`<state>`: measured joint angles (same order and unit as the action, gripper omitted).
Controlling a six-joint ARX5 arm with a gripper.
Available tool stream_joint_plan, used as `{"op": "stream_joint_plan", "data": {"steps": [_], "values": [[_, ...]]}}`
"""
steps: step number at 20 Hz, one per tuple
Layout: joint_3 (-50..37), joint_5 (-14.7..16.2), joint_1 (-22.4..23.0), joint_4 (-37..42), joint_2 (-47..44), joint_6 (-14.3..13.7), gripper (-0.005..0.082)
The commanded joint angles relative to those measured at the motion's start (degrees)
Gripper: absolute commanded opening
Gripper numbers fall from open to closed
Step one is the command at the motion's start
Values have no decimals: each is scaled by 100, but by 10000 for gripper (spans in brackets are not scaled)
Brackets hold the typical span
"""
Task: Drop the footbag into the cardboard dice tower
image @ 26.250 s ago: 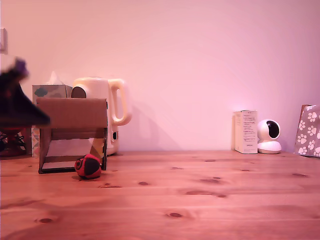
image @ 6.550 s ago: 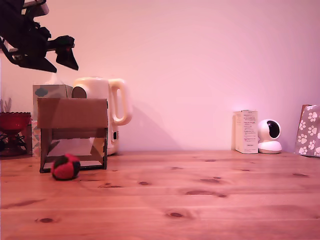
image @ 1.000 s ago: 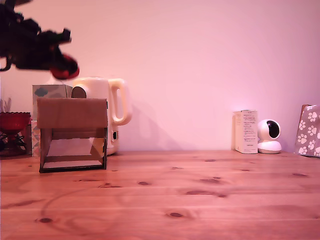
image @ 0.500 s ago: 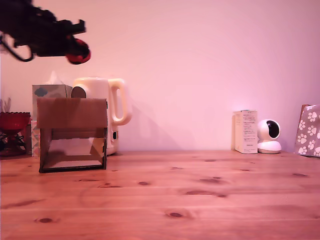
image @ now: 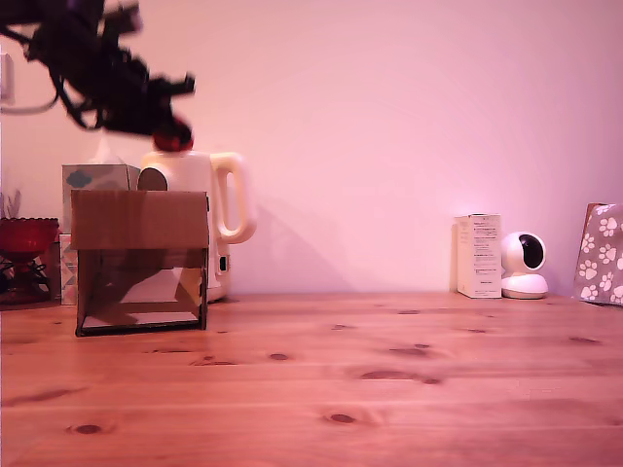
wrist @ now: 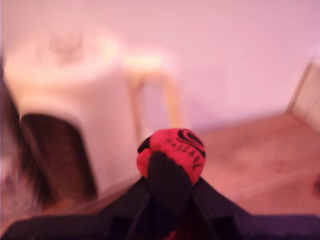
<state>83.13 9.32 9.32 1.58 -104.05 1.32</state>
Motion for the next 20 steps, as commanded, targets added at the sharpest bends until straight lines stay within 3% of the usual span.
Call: {"op": "stream_joint_plan", "data": {"steps": [1,6,7,10,11,17,19,20], "values": [[155,7,-55,-72,-136,-26,76],[155,33,-74,-28,-138,-28,85],[155,85,-74,-22,-138,-31,155],[155,140,-70,-33,-138,-28,612],[155,68,-70,-33,-136,-28,658],[168,31,-68,-339,-79,-31,619],[175,87,-50,-787,15,-50,491],[175,120,-39,-1053,74,-48,386]]}}
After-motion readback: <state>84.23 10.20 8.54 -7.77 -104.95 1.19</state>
